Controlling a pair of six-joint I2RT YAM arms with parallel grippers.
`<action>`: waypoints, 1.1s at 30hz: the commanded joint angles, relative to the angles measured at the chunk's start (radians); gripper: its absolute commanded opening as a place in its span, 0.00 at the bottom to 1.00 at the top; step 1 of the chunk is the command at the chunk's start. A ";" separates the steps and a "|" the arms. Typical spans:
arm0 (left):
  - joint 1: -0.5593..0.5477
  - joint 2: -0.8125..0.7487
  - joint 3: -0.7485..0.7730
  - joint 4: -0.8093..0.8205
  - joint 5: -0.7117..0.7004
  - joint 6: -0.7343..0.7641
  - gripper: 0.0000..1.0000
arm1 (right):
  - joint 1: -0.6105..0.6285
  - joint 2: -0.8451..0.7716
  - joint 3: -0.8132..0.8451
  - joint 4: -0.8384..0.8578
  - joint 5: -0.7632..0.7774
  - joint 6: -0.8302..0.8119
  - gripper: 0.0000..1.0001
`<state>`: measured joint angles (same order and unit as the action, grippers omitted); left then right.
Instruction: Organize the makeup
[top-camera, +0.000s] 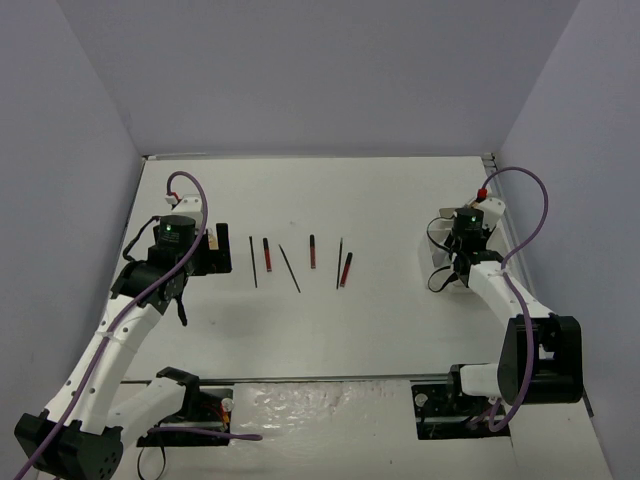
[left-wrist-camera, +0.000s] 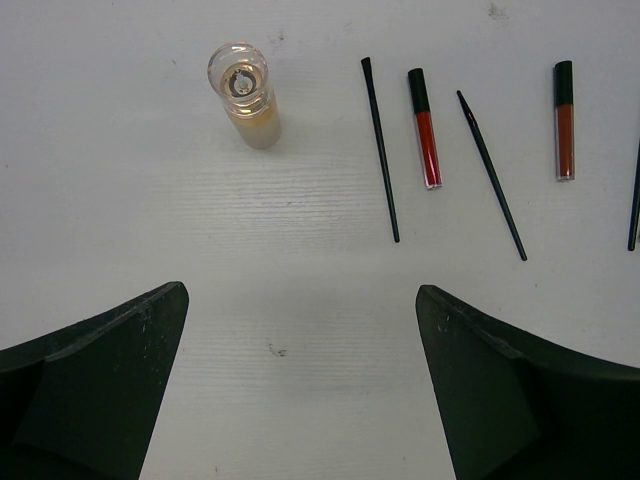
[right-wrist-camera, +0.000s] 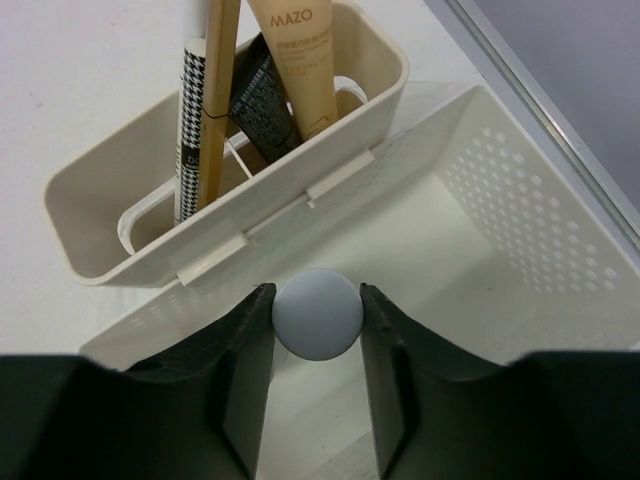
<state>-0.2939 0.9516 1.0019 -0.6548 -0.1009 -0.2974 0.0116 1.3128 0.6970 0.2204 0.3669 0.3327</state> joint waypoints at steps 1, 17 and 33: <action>0.007 -0.010 0.029 0.030 0.000 -0.016 0.97 | -0.007 -0.033 0.008 0.062 0.016 0.006 0.41; 0.009 -0.013 0.026 0.027 -0.006 -0.020 0.97 | -0.006 -0.193 0.144 -0.116 -0.057 -0.026 0.73; 0.034 0.114 0.032 0.109 -0.052 -0.082 0.97 | -0.002 -0.638 0.371 -0.349 -0.432 -0.068 1.00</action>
<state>-0.2831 1.0321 1.0019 -0.6399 -0.1275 -0.3296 0.0120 0.7738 1.0414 -0.1031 0.0368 0.2676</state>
